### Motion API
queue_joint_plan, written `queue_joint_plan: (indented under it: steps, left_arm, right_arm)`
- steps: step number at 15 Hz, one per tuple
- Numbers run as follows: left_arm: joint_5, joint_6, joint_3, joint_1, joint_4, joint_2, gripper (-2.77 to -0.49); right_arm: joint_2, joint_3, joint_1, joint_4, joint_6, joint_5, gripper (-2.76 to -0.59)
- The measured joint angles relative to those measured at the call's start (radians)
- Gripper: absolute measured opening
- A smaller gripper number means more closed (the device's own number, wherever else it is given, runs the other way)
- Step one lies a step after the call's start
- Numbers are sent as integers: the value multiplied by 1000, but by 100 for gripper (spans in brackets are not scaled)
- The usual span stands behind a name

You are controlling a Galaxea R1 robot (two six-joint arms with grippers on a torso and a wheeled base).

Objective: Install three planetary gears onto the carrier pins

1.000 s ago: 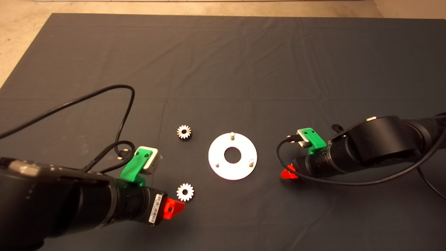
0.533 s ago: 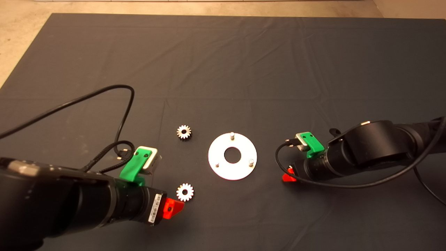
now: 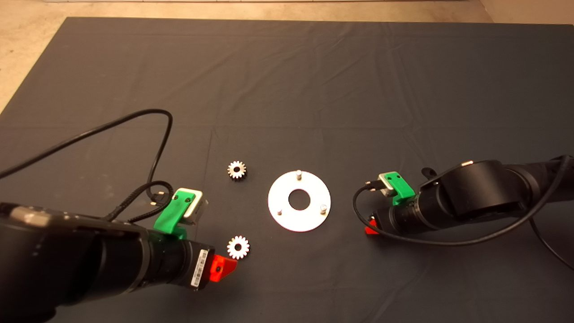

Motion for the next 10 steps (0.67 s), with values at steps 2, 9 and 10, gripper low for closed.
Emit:
queue_joint_plan:
  steps: [2,9,10]
  left_arm:
    - [0,0,0,0,0,0,-50]
    - [0,0,0,0,0,0,-50]
    - [0,0,0,0,0,0,-50]
  right_arm:
    - [0,-2,0,-5,0,0,-163]
    - [0,-4,0,-8,-1,0,-198]
    - [0,-4,0,-8,-1,0,-198]
